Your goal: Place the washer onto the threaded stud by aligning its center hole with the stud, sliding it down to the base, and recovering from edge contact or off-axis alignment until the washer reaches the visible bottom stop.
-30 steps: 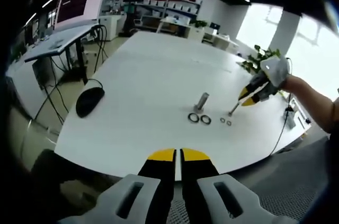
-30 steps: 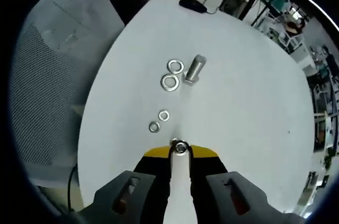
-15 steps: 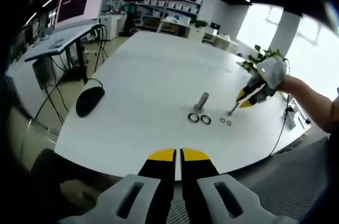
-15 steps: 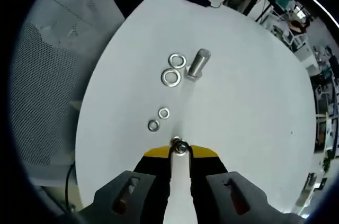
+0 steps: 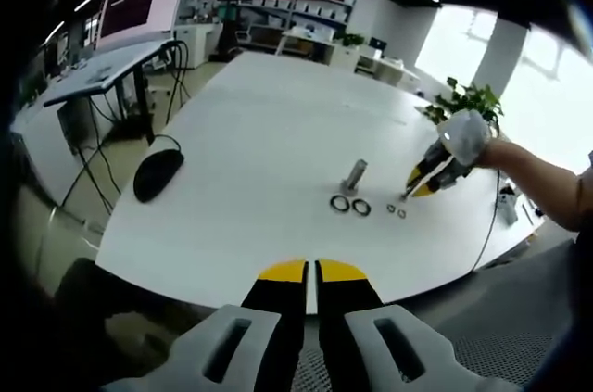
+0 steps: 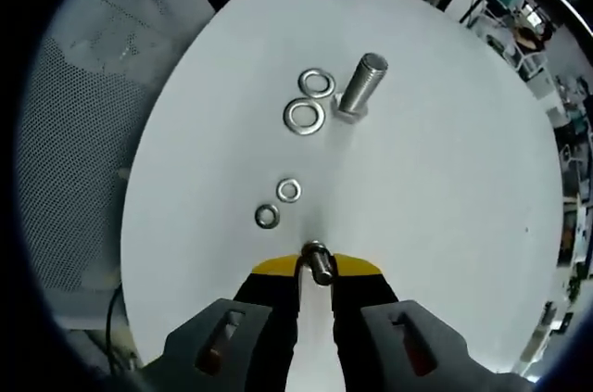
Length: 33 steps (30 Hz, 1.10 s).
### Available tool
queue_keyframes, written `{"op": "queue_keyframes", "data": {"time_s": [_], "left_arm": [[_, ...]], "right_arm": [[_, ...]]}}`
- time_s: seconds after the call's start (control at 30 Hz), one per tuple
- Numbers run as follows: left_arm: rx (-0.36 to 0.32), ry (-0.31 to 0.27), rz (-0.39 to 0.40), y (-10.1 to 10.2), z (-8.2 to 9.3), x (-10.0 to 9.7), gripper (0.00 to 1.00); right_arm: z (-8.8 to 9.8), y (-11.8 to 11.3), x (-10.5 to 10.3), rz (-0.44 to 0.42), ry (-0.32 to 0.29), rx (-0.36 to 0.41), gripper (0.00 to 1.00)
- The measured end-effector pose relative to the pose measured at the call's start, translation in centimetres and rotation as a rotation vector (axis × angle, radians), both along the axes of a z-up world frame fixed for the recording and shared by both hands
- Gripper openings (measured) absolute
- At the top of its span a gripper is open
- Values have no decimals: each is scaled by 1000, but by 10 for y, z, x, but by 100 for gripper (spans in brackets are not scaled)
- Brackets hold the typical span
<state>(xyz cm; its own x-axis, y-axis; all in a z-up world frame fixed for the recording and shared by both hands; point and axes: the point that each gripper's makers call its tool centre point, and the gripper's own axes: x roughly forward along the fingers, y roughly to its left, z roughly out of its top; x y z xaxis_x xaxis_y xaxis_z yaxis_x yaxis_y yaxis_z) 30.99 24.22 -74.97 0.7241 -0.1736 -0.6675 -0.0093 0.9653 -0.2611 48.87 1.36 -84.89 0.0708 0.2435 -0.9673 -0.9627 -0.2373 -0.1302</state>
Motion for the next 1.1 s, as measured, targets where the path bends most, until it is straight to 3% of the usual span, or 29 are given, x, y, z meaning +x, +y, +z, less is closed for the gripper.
{"op": "queue_keyframes", "data": {"time_s": [0.63,0.8,1.03,1.1], "left_arm": [[-1,9,8,0,-1,-2,1],[-1,9,8,0,-1,-2,1],[-2,5,9,1,-1,-1,1],[-2,3,9,1,0,-1,1]], "right_arm": [[-10,3,-5,-7,43,-7,13],[-10,5,-2,-82,52,10,17],[3,8,-4,-125,62,53,22],[13,15,-7,-163,88,111,22]]}}
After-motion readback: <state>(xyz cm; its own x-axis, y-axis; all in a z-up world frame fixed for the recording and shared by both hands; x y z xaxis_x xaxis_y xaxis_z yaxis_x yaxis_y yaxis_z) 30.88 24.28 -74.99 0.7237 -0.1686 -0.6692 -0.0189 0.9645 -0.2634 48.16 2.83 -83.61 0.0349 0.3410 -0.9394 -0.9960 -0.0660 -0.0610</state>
